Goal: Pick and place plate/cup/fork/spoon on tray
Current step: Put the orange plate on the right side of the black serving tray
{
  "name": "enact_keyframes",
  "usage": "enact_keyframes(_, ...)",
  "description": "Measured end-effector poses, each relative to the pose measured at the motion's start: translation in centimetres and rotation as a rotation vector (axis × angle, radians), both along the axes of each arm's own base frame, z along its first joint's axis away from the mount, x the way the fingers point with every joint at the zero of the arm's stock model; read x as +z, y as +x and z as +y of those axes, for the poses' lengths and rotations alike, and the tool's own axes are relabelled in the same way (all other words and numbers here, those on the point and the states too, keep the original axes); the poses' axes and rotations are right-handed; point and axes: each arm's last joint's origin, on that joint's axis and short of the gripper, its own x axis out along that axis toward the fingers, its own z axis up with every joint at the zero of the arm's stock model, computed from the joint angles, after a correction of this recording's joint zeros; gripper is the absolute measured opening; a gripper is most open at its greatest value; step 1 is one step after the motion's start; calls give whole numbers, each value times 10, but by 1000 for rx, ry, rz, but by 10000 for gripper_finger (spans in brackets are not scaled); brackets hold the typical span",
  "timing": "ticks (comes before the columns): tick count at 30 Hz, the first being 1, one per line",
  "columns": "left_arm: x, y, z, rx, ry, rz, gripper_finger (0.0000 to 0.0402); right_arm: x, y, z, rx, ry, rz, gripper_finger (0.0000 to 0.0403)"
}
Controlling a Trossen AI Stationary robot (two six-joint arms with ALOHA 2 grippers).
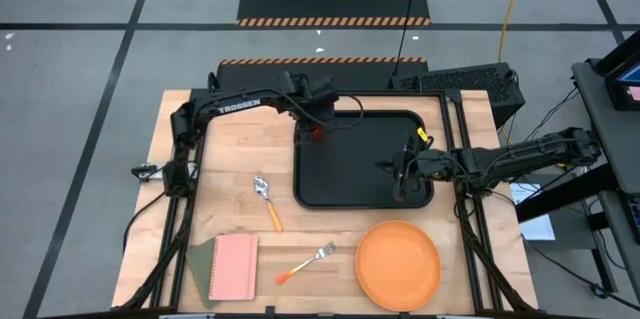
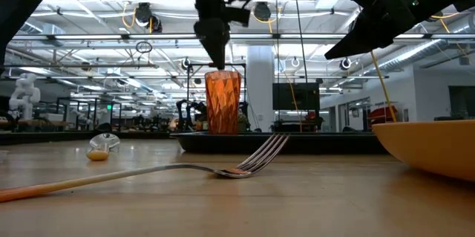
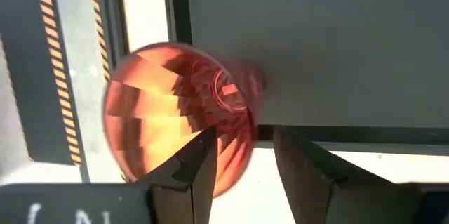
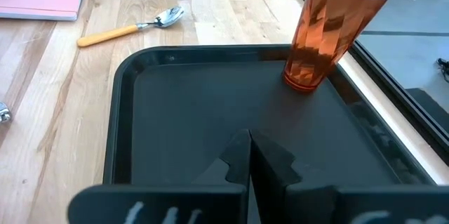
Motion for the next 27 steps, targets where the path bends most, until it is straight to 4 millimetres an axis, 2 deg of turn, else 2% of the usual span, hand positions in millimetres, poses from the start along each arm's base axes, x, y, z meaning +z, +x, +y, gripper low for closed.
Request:
enact_keyframes(6,33,-14,-25,56,-16,-101,145,0,0,0,-24,46,-13,0)
enact_keyframes(8,42,-19,-38,51,-81,-134,145,-1,-1,1,-20,82,-4,0)
enact_keyframes(10,51,-21,-55,15,-153,-169,145,0,-2,4,7,126,50,0)
enact_keyframes(14,60,-21,-104,-132,-152,-184,145,9,-9,14,6,247,189,0)
enact_keyframes(18,63,-18,-150,-253,-114,-207,145,15,-14,33,31,334,221,0)
enact_keyframes(22,61,-19,-187,-285,-39,-231,145,21,-21,56,74,451,278,0)
enact_keyframes(27,35,-22,-219,-322,11,-184,145,32,-24,96,94,575,461,0)
